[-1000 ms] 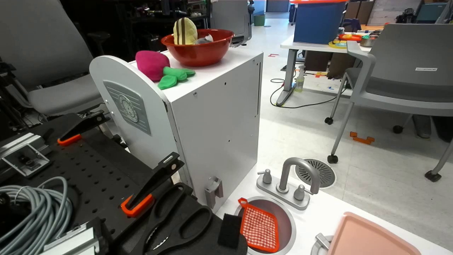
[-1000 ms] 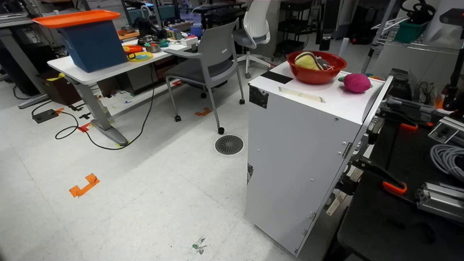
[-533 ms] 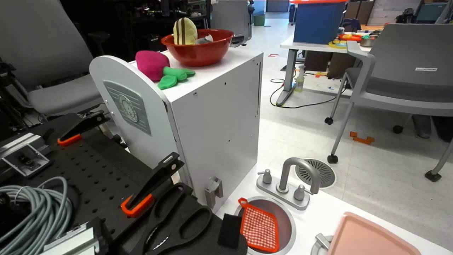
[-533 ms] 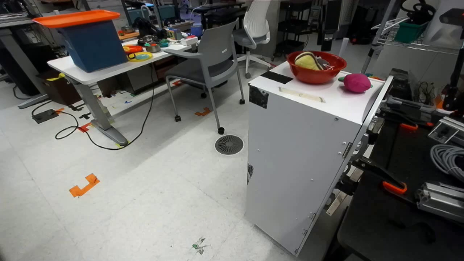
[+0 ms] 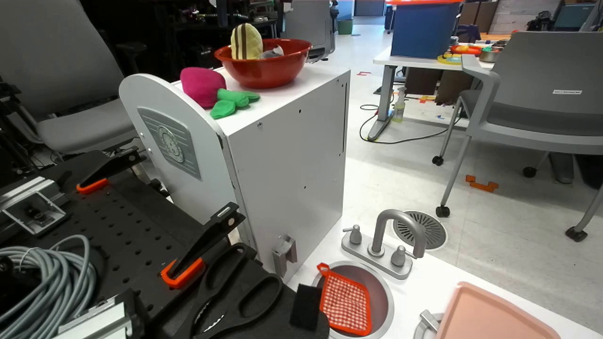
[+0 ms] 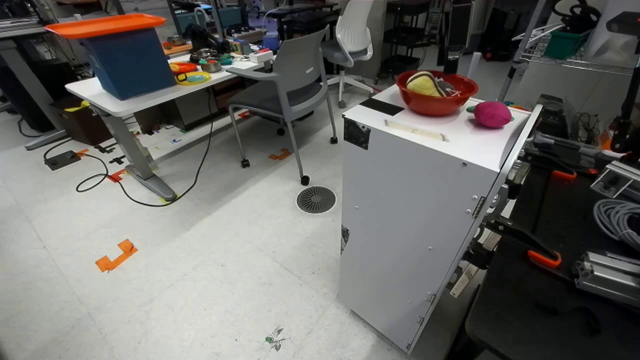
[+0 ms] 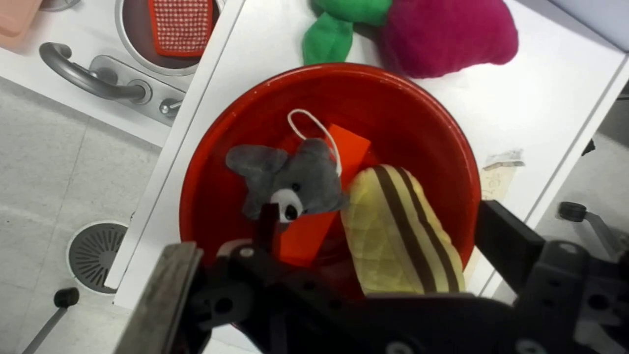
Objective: Remove the grey plushy from the red bowl and put it in the sink
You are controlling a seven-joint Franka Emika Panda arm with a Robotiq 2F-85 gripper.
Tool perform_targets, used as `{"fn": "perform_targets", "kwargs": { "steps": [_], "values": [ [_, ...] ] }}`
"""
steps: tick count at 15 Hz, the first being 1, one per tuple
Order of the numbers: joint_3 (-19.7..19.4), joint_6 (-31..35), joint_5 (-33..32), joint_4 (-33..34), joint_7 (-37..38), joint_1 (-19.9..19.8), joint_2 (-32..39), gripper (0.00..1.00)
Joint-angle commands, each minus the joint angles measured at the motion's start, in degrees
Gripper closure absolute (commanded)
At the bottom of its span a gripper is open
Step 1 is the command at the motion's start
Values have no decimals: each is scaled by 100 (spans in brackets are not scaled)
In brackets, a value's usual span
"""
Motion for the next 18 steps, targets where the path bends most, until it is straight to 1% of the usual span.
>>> {"fn": "perform_targets", "kwargs": {
  "steps": [1,6,7,8,9,10,11,17,18],
  "values": [
    [-7,-124,95,229,-180,-90,218,0],
    [-14,-158,-46,370,-44,-95,365,0],
    [-11,-162,-47,387,-43,-96,382,3],
    [-9,-164,-46,402,-43,-98,396,13],
    [-8,-164,-46,419,-46,-101,409,27],
    [-7,-169,-44,430,-51,-104,419,32],
    [-5,-170,-40,439,-56,-106,429,41],
    [4,-170,-25,472,-94,-114,449,85],
    [4,-167,-27,472,-96,-113,448,94]
  ]
}}
